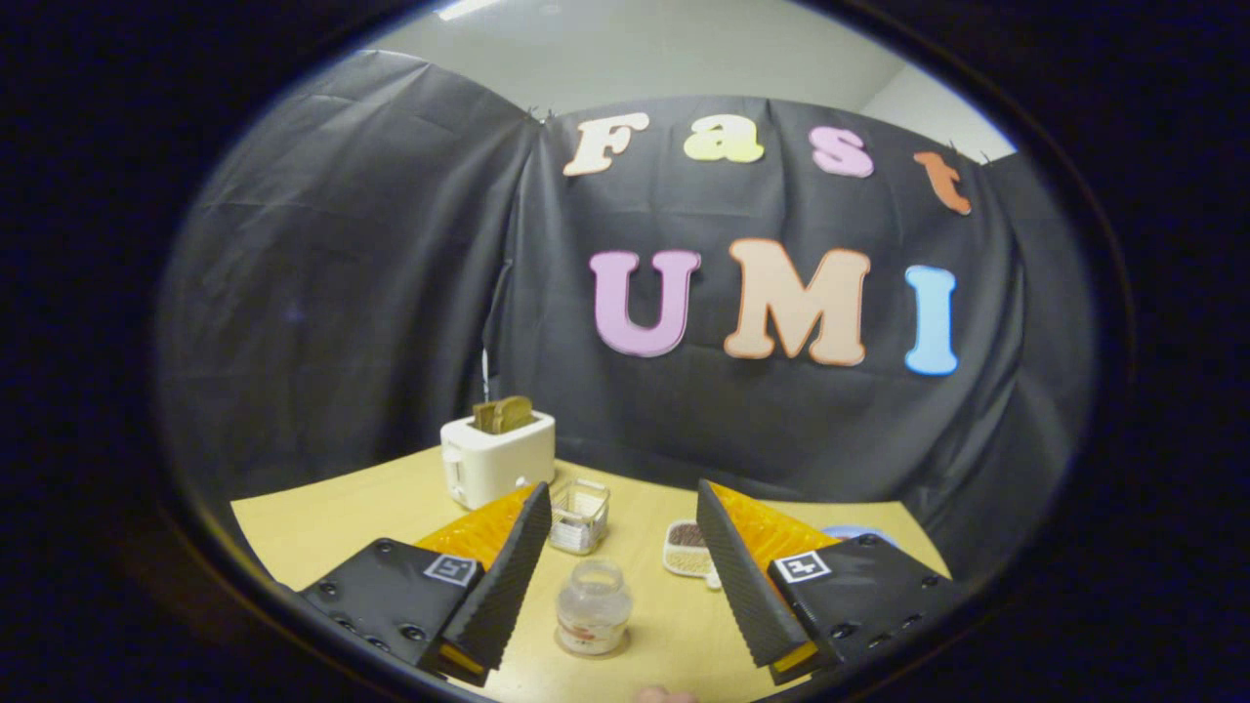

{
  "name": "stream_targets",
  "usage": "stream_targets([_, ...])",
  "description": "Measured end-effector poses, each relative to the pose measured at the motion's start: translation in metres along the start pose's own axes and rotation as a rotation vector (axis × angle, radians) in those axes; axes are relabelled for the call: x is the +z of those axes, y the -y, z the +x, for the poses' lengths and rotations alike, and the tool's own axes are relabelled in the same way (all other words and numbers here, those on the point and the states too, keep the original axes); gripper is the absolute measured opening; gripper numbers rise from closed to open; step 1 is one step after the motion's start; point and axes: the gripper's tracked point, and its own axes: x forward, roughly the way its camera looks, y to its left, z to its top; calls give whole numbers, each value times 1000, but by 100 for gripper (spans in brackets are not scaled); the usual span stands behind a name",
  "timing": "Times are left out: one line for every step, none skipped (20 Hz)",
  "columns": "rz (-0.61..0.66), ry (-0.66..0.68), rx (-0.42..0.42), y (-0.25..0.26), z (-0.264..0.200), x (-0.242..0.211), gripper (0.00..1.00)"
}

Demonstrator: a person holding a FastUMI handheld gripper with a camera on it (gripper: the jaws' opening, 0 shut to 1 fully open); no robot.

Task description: Take the bottle from table, then pour the juice into the cup, finally place the bottle on the coaster

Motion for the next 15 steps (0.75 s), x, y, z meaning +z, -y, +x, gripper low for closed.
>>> stream_targets([-13,26,-10,7,-4,19,94])
stream_targets([-24,56,-21,17,-10,38,94])
stream_targets([-28,84,-27,26,-22,52,97])
stream_targets([-27,106,-36,35,-27,68,97])
stream_targets([-23,122,-45,45,-32,81,97])
stream_targets([-18,138,-56,55,-36,93,97])
stream_targets([-8,152,-67,67,-39,100,97])
stream_targets([2,162,-76,77,-43,105,97])
stream_targets([6,167,-90,88,-45,110,97])
stream_targets([8,171,-100,99,-49,111,97])
stream_targets([7,174,-110,108,-53,112,97])
stream_targets([7,174,-120,117,-57,112,97])
stream_targets([6,172,-124,126,-59,111,97])
stream_targets([3,169,-134,134,-61,110,97])
stream_targets([-1,165,-139,141,-62,107,97])
